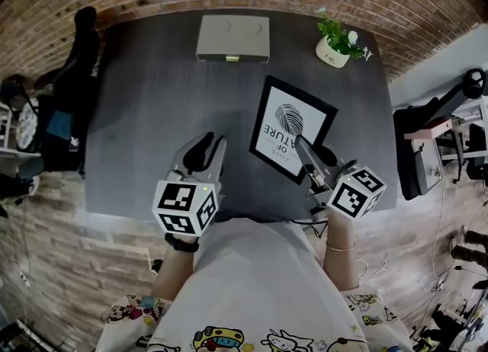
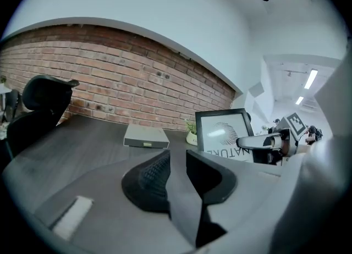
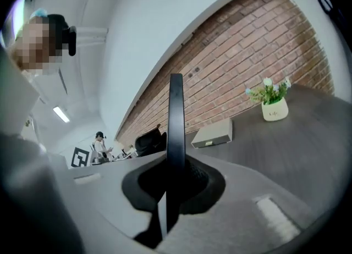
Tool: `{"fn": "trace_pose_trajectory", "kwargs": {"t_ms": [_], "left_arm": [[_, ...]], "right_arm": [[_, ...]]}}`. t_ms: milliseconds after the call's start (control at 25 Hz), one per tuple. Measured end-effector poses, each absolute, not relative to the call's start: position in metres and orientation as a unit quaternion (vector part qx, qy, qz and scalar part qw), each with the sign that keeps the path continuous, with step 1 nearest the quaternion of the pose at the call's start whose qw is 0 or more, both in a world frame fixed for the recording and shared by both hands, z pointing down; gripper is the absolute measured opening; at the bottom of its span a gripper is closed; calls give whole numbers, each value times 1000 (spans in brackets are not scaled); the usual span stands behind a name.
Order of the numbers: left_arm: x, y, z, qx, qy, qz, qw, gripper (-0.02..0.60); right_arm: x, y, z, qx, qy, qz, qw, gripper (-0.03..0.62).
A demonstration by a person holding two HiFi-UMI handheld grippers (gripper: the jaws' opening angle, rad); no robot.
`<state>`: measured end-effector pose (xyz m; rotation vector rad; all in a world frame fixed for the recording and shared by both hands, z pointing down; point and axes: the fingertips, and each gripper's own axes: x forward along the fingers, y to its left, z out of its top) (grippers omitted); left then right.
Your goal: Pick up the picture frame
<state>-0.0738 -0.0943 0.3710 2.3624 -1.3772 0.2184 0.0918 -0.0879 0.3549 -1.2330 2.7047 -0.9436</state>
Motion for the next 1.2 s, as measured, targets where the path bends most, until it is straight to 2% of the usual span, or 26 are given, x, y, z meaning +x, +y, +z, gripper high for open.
{"fn": "trace_pose_trajectory", "kwargs": {"t_ms": [600,800,1200], "left_arm": [[-75,-76,352,846,-504,96,146,50],[-76,-71,356,844,-505,103,149,15],[-81,-68,364,844,-502,110,155,15]], "right_arm": [[104,-72,323,-481,867,-100,-82,14],[106,-66,325,-491,863,-81,-91,14],[117,-61,332,-510,852,-71,-92,14]]}}
